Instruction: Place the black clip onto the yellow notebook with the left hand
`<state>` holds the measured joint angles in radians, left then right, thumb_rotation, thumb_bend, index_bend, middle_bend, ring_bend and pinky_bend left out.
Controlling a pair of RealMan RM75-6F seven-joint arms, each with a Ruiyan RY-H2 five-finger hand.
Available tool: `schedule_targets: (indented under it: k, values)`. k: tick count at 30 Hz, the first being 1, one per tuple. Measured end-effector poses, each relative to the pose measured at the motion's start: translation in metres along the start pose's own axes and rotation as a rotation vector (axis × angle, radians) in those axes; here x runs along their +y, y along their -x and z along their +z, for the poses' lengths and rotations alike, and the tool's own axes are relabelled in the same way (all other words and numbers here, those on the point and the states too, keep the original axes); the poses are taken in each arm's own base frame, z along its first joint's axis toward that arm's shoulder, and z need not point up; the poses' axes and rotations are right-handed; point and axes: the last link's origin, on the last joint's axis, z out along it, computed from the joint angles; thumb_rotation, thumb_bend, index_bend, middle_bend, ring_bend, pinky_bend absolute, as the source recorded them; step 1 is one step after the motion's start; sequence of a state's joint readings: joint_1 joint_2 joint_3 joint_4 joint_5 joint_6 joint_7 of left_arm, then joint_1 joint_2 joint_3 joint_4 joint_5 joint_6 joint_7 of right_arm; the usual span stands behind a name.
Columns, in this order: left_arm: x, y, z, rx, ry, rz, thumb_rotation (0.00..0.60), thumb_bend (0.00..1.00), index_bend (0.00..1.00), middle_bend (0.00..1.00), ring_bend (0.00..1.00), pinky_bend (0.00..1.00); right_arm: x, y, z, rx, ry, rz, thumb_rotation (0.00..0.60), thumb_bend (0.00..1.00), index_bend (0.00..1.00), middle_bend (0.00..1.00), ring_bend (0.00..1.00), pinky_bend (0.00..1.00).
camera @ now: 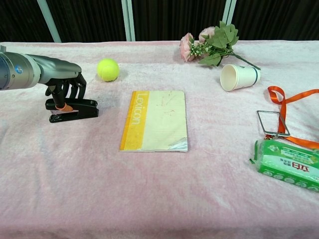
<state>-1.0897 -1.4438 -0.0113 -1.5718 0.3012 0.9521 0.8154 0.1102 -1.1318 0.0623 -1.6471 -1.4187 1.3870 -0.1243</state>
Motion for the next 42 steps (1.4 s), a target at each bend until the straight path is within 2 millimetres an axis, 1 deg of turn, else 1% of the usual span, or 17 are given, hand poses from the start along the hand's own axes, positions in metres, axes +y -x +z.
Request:
schedule_targets:
  k: [5,9,12,18,22,23,27,31,36,40,42]
  values:
    - [0.001,0.001,0.0,0.002,-0.003,0.018,0.6,0.45,0.5,0.52,0.41,0.62,0.0,0.0,0.0,-0.006,-0.001,0.007,0.6,0.22,0.21,0.06,0.19,0.21]
    - [0.003,-0.001,0.001,0.009,0.002,-0.006,0.6,0.48,0.51,0.53,0.42,0.62,0.0,0.001,0.0,-0.007,-0.002,0.008,0.6,0.22,0.21,0.06,0.19,0.21]
    - [0.003,-0.006,0.0,0.027,0.008,-0.021,0.6,0.48,0.51,0.53,0.42,0.62,0.0,0.0,0.0,-0.006,0.0,0.011,0.6,0.22,0.21,0.06,0.19,0.21]
    - [0.0,-0.022,-0.007,0.059,0.02,-0.046,0.6,0.48,0.53,0.53,0.42,0.62,0.0,0.0,0.0,-0.007,0.0,0.01,0.6,0.22,0.21,0.06,0.19,0.21]
    - [0.006,-0.042,-0.014,0.077,0.062,-0.08,0.6,0.48,0.54,0.53,0.42,0.62,0.0,0.001,0.0,-0.008,0.001,0.006,0.6,0.22,0.21,0.06,0.19,0.21]
    - [0.009,-0.047,-0.016,0.081,0.079,-0.088,0.6,0.48,0.54,0.54,0.42,0.62,0.0,0.001,0.0,-0.008,0.002,0.005,0.6,0.22,0.21,0.06,0.19,0.21]
    - [0.021,-0.06,-0.018,0.102,0.12,-0.072,0.6,0.48,0.54,0.54,0.42,0.62,0.0,0.0,0.0,-0.006,0.004,0.007,0.6,0.22,0.21,0.06,0.19,0.21]
    - [0.045,-0.073,-0.018,0.122,0.174,-0.037,0.6,0.48,0.54,0.54,0.42,0.62,0.0,0.0,0.0,-0.005,0.003,0.005,0.6,0.22,0.21,0.06,0.19,0.21]
    - [0.077,-0.078,-0.014,0.12,0.206,-0.001,0.6,0.48,0.54,0.54,0.42,0.62,0.0,0.0,0.0,-0.002,0.004,0.007,0.6,0.22,0.21,0.06,0.19,0.21]
    - [0.109,-0.079,-0.01,0.105,0.215,0.015,0.6,0.48,0.54,0.54,0.42,0.62,0.001,0.0,0.0,-0.002,0.006,0.008,0.6,0.22,0.21,0.06,0.19,0.21]
    - [0.12,-0.079,-0.009,0.101,0.211,0.028,0.6,0.48,0.54,0.53,0.42,0.62,0.001,0.0,0.0,-0.001,0.006,0.01,0.6,0.22,0.21,0.06,0.19,0.21]
